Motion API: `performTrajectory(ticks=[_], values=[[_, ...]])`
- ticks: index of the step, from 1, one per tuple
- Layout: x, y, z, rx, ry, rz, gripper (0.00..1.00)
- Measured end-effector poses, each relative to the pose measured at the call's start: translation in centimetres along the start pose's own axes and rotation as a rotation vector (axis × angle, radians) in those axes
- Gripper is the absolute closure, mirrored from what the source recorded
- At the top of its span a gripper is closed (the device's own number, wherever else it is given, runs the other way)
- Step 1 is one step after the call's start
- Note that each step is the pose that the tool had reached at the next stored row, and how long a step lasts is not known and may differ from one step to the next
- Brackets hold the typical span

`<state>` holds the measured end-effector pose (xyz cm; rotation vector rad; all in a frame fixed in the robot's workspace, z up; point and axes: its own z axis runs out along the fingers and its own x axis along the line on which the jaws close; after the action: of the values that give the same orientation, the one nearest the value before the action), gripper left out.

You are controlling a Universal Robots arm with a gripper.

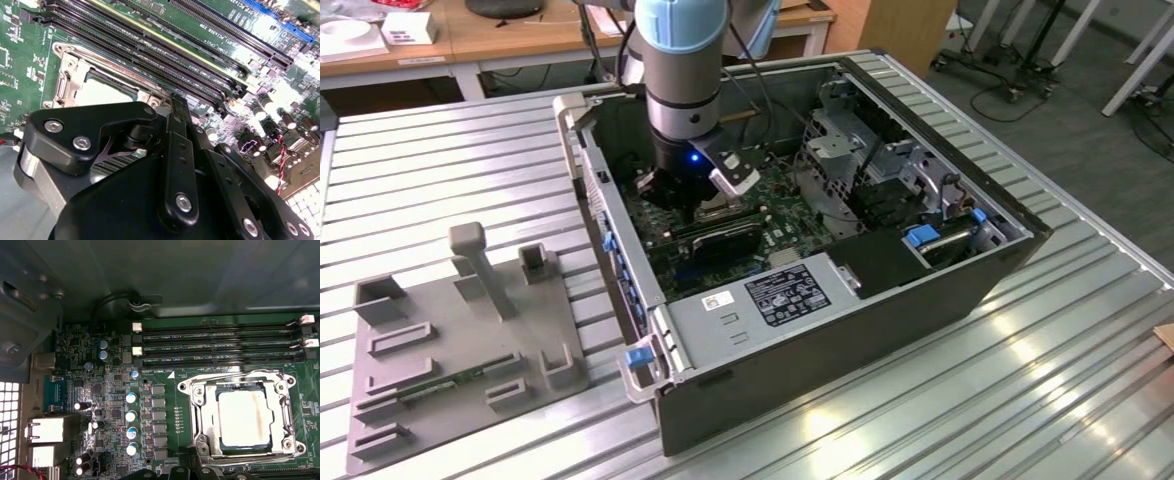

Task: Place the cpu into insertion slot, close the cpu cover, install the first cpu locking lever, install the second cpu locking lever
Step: 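Install the second cpu locking lever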

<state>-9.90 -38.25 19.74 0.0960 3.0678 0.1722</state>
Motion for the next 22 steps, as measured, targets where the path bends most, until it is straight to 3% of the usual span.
performTrajectory(ticks=[13, 22], values=[[0.08, -0.05, 0.33, -0.0001, 0.0003, 0.0, 0.9], [0.06, -0.02, 0.16, -0.0007, -0.0001, 0.0, 0.9]])
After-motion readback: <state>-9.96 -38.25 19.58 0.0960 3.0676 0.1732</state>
